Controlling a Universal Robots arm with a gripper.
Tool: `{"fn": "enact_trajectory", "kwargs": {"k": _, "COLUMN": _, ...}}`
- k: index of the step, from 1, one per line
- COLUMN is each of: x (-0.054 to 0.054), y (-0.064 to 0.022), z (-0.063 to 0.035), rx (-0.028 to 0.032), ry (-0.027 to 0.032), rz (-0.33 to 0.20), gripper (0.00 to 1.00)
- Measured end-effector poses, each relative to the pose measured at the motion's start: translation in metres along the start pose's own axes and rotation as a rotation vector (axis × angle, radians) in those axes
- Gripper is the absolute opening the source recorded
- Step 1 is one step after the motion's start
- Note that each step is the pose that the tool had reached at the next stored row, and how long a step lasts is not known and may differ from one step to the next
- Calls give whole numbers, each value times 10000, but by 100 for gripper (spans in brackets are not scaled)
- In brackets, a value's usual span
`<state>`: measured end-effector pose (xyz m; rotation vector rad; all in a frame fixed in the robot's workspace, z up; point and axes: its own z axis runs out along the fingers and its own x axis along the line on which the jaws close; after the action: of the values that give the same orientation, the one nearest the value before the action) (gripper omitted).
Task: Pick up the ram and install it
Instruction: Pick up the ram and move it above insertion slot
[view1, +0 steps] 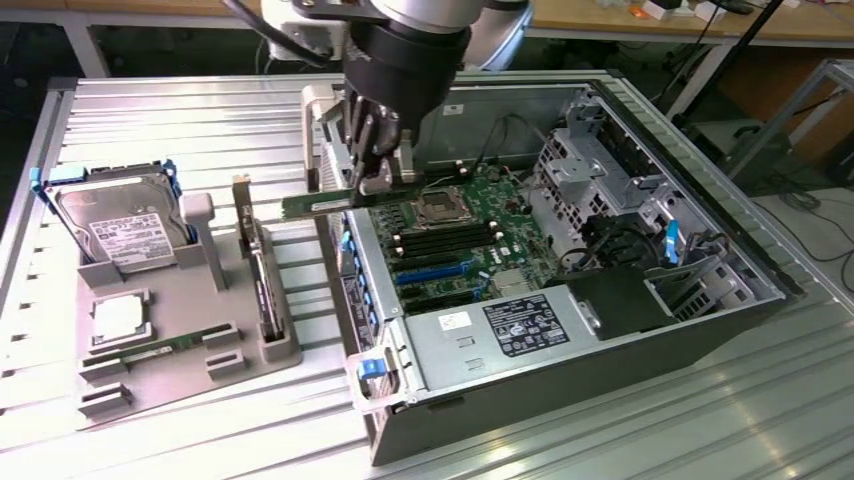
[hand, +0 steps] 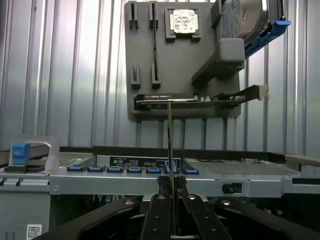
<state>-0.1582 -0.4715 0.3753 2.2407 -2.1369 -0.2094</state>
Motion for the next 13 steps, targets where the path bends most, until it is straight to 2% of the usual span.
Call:
{"fn": "enact_trajectory", "kwargs": {"k": 1, "x": 0, "y": -42, "z": -5, "rx": 3, "ry": -78, "rz": -10, "gripper": 15}}
{"fn": "enact_trajectory", "kwargs": {"k": 2, "x": 1, "y": -102, "z": -12, "rx": 7, "ry": -192, "rz": -25, "gripper": 15}}
{"fn": "enact_trajectory", "kwargs": {"k": 3, "x": 5, "y": -201, "z": -19, "rx": 13, "ry": -326, "rz": -42, "gripper": 15}}
{"fn": "enact_trajectory", "kwargs": {"k": 4, "x": 7, "y": -284, "z": -24, "rx": 17, "ry": -413, "rz": -51, "gripper": 15}}
{"fn": "enact_trajectory", "kwargs": {"k": 8, "x": -13, "y": -486, "z": 20, "rx": 18, "ry": -414, "rz": -52, "gripper": 15}}
{"fn": "enact_trajectory", "kwargs": {"k": 10, "x": -26, "y": -638, "z": 53, "rx": 17, "ry": -414, "rz": -53, "gripper": 15}}
{"fn": "enact_trajectory", "kwargs": {"k": 13, "x": -27, "y": -791, "z": 93, "rx": 17, "ry": -413, "rz": -53, "gripper": 15}}
